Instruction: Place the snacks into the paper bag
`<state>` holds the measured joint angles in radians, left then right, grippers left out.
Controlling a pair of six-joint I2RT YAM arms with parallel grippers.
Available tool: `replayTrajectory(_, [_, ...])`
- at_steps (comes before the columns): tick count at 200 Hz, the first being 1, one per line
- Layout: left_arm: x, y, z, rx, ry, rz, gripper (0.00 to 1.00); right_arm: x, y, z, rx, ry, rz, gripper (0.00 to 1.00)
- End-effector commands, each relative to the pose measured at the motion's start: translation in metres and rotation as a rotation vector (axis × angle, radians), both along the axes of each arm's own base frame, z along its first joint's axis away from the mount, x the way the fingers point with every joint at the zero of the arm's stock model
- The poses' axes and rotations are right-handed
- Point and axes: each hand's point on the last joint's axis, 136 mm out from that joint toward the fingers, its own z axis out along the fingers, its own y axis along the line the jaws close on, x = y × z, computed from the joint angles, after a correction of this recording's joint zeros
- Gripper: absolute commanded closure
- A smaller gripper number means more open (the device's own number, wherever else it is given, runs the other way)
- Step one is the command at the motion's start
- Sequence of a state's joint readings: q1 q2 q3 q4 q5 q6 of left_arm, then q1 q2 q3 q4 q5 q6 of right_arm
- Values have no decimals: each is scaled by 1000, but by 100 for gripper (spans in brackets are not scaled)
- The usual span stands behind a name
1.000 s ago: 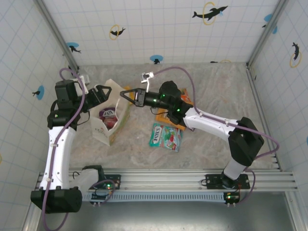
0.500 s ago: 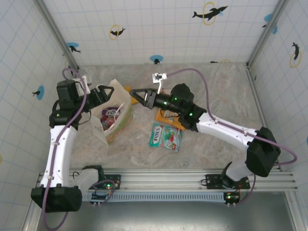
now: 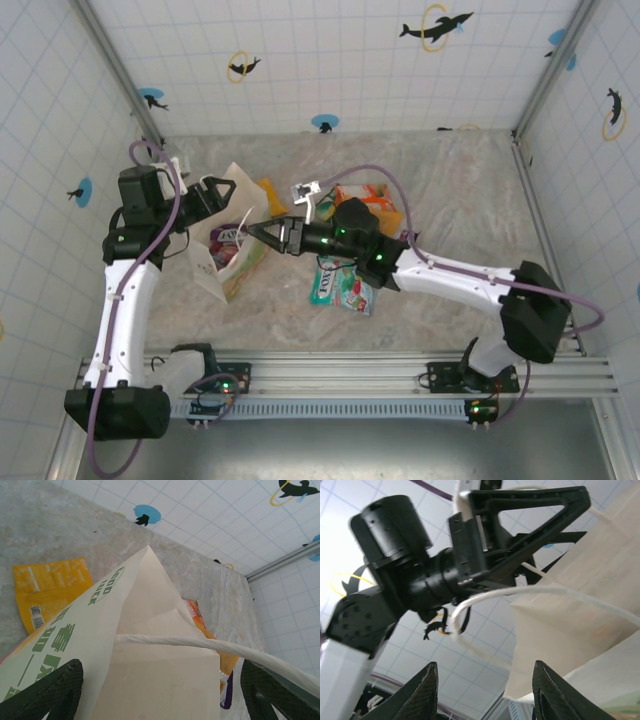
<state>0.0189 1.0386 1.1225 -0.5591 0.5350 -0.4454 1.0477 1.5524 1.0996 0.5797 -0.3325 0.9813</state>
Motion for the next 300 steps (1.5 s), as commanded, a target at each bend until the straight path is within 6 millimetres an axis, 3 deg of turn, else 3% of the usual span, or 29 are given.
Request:
replayTrajectory(1, [4,-2,-1,-3,-6,-21,17,5,15,27,75,-31,12,47])
replayTrajectory(47, [1,-2,-2,2,-4,-25,17,20,40,47,123,-69,19,48])
replayTrajectory(83, [0,-2,-1,4,-7,-25,17,37,38,52,135,-76,-11,53])
replayTrajectory(92, [1,-2,-1,4,-7,-26,17,41,35,54,138,-84,-24,59])
replayTrajectory(112, [1,-3,0,-2,-10,-31,17,55,22,57,127,-96,-73,91])
replayTrajectory(122, [1,-5,2,-7,-13,-40,16,63,13,55,107,-100,-110,100])
replayTrajectory(178, [-7,-20,5,-54,-26,-140,13,73,-37,60,47,-158,-249,100])
replayTrajectory(231, [-16,-38,15,-117,-75,-267,2,86,-77,45,-15,-152,-363,100])
replayTrajectory(257, [-10,-32,7,-76,-57,-235,2,91,-95,32,-29,-123,-401,100])
replayTrajectory(281, [-3,-23,-6,-24,-29,-181,2,91,-103,16,-54,-95,-409,100])
replayTrajectory(300, [3,-15,-5,1,-29,-132,3,90,-107,9,-48,-81,-406,100])
